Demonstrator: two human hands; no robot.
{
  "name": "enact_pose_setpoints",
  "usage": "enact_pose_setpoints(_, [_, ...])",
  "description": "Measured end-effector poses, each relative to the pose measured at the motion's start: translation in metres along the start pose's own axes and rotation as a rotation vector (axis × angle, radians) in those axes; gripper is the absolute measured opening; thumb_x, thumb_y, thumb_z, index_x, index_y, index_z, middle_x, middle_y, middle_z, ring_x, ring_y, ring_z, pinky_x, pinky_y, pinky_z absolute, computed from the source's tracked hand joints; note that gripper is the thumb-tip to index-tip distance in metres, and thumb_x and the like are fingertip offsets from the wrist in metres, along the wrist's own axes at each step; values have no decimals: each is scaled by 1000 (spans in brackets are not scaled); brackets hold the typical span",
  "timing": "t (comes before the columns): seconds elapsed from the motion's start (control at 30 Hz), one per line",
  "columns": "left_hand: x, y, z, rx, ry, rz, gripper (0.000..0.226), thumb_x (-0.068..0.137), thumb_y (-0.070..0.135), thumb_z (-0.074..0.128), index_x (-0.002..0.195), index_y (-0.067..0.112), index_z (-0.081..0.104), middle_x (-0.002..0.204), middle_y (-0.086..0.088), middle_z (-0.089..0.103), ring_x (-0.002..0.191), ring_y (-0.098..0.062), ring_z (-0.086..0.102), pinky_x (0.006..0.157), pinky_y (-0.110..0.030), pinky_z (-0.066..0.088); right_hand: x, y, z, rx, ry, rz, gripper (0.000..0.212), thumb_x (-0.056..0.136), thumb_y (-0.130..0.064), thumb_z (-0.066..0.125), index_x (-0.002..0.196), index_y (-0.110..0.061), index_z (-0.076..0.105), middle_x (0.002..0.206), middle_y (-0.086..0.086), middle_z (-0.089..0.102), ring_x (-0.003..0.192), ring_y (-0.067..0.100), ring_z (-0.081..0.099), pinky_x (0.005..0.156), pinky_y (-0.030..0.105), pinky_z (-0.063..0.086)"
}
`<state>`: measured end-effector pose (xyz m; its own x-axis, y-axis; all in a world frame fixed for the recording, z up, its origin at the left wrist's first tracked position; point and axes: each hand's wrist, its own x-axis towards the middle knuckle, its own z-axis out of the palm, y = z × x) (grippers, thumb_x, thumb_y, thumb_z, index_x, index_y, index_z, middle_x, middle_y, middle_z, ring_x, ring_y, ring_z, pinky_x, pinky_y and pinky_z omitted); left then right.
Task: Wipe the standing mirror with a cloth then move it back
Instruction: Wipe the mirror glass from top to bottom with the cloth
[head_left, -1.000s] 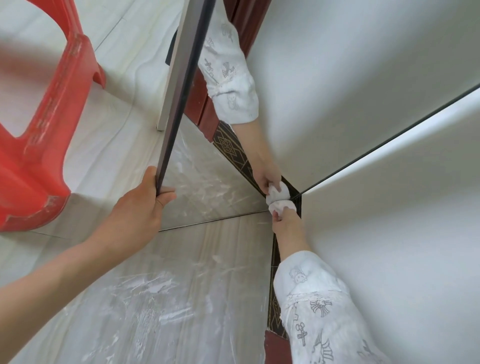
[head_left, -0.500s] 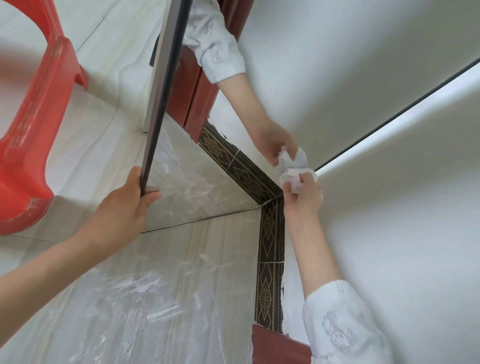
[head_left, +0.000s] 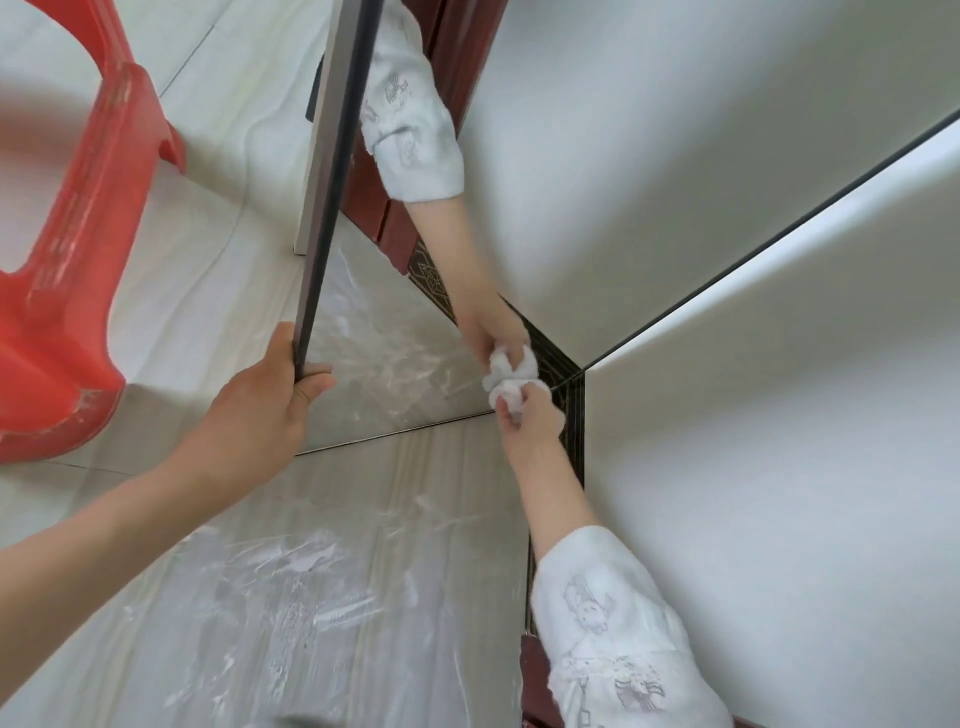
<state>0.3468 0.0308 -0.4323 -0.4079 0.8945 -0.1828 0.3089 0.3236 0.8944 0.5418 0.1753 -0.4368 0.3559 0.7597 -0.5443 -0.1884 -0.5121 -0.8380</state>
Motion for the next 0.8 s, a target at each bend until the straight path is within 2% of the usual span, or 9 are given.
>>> enact_pose_setpoints(0.07, [0,1,0,-8,-6,-3,12,94,21,45,97,17,34,98,9,53,84,-17,49,75,-31,35,-14,-35,2,29,-11,-66,22,90,0,43,108,-10,48,88,5,49,61,8,43,52,15,42])
enact_pose_setpoints(0.13, [0,2,-1,-17,-16,-13,12,95,21,45,96,18,34,99,8,54,84,-18,49,74,-32,35,-28,-71,4,75,-44,-142,14,88,-4,44,99,-13,45,75,1,46,57,10,41,48,13,40])
enact_pose_setpoints(0.27, [2,2,-3,-16,-26,-17,13,95,21,45,94,18,32,101,8,53,84,-20,49,73,-32,35,-54,-108,14,123,-57,-152,17,87,-8,46,103,-12,45,87,5,46,63,15,45,42,15,43])
enact_pose_setpoints(0.37, [2,1,-3,-14,-20,-14,16,95,22,45,89,20,30,101,8,53,83,-19,48,72,-33,34,-63,-90,17,159,-42,-156,20,90,-10,46,111,-11,43,92,4,47,76,15,50,49,19,47])
enact_pose_setpoints(0.43, [2,1,-2,-13,-17,-2,17,95,23,45,88,21,29,100,8,54,83,-18,49,72,-33,34,-65,-66,19,159,-26,-133,6,91,-4,43,95,-7,46,83,4,47,72,15,50,56,22,46])
enact_pose_setpoints(0.47, [1,1,-3,-13,-15,4,17,95,23,45,88,21,29,100,8,54,83,-18,49,73,-32,35,-62,-51,20,157,-11,-98,11,90,1,40,83,-7,45,77,6,46,65,15,48,56,23,44])
enact_pose_setpoints(0.6, [0,0,-2,-17,-11,28,15,94,23,44,91,21,30,99,9,54,80,-16,51,72,-32,35,-40,19,17,89,-1,207,20,94,5,29,85,-7,43,69,14,47,56,20,46,49,28,43])
enact_pose_setpoints(0.73, [0,-2,-1,-12,-23,31,15,95,25,44,91,23,30,100,9,54,80,-16,51,72,-32,36,-27,62,16,-79,-129,366,32,87,17,28,101,-3,48,63,13,51,56,19,47,34,19,46])
enact_pose_setpoints(0.8, [0,-2,-2,-11,-29,36,15,95,25,44,91,23,29,100,9,54,82,-17,51,73,-33,36,-28,56,20,-145,-197,338,33,80,21,22,81,-4,44,52,8,46,58,18,38,35,16,43])
